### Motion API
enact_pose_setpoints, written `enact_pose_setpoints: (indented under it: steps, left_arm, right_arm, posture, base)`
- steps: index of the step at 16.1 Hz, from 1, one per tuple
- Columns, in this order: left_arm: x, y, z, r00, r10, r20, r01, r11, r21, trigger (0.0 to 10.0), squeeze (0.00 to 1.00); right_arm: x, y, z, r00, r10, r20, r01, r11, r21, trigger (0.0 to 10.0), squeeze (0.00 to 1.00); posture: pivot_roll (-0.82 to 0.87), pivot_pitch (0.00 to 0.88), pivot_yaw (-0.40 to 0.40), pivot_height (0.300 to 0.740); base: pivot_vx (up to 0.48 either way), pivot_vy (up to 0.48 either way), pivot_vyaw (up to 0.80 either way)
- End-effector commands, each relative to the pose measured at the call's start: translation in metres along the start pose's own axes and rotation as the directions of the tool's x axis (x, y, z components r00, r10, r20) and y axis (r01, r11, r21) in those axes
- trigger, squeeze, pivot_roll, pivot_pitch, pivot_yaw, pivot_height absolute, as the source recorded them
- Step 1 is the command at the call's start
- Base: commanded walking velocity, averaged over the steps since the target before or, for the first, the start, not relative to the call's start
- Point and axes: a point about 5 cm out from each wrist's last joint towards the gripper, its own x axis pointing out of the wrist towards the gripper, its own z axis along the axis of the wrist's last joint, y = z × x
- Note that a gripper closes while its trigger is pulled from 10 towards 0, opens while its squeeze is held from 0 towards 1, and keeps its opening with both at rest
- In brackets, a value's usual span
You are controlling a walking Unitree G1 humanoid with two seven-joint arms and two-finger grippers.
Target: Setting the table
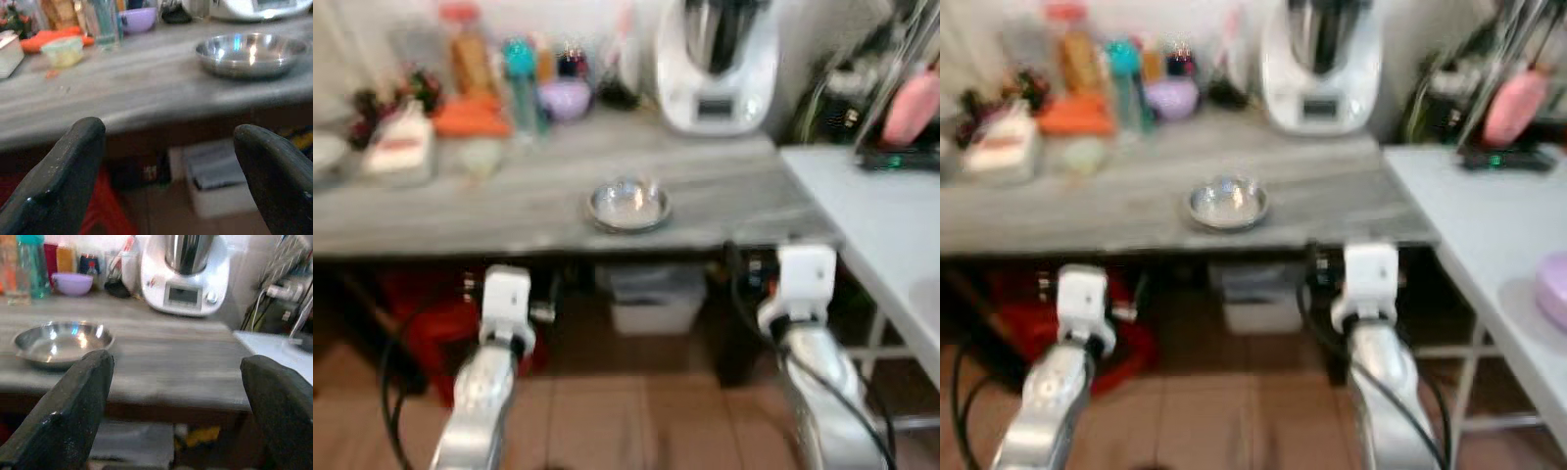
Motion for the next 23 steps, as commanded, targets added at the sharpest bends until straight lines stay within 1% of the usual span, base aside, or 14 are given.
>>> enact_pose_setpoints:
  steps: [1, 8, 12, 14, 19, 23]
  left_arm:
    - [0.0049, -0.0011, 0.0076, 1.0, -0.015, 0.026, 0.015, 1.0, 0.015, 10.0, 0.0]
    - [0.0052, -0.0027, 0.0075, 0.999, -0.025, 0.026, 0.024, 1.0, 0.02, 10.0, 0.0]
    - [0.0038, -0.0042, 0.0117, 0.994, -0.089, 0.062, 0.09, 0.996, -0.004, 10.0, 0.0]
    - [0.0038, -0.004, 0.0131, 0.993, -0.098, 0.066, 0.097, 0.995, 0.018, 10.0, 0.0]
    - [0.0032, -0.0046, 0.0131, 0.991, -0.114, 0.07, 0.113, 0.993, 0.017, 10.0, 0.0]
    - [0.0035, -0.004, 0.0138, 0.99, -0.118, 0.073, 0.117, 0.993, 0.017, 10.0, 0.0]
  right_arm:
    - [0.0014, -0.0009, 0.0033, 1.0, -0.008, 0.011, 0.007, 1.0, 0.008, 10.0, 0.0]
    - [0.0015, -0.0005, 0.0037, 1.0, -0.005, 0.013, 0.005, 1.0, 0.011, 10.0, 0.0]
    - [0.0016, -0.0003, 0.0041, 1.0, -0.004, 0.014, 0.004, 1.0, 0.012, 10.0, 0.0]
    - [0.0016, -0.0003, 0.0038, 1.0, -0.003, 0.013, 0.003, 1.0, 0.012, 10.0, 0.0]
    - [0.0017, 0.0005, 0.0036, 1.0, -0.001, 0.012, 0.001, 1.0, 0.013, 10.0, 0.0]
    - [0.003, 0.002, 0.0037, 1.0, 0.004, 0.015, -0.004, 1.0, 0.013, 10.0, 0.0]
  posture:
    - [-0.06, 0.0, -0.017, 0.74]
    - [-0.06, 0.0, -0.014, 0.74]
    - [-0.06, 0.0, -0.014, 0.74]
    - [-0.06, 0.0, -0.013, 0.74]
    - [-0.06, 0.0, -0.013, 0.74]
    - [-0.06, 0.0, -0.011, 0.74]
  base:
    - [-0.315, 0.0, 0.0]
    - [-0.313, 0.0, 0.0]
    - [0.0, 0.0, 0.0]
    - [0.0, 0.0, 0.0]
    - [0.0, 0.0, 0.0]
    - [0.0, -0.331, 0.0]
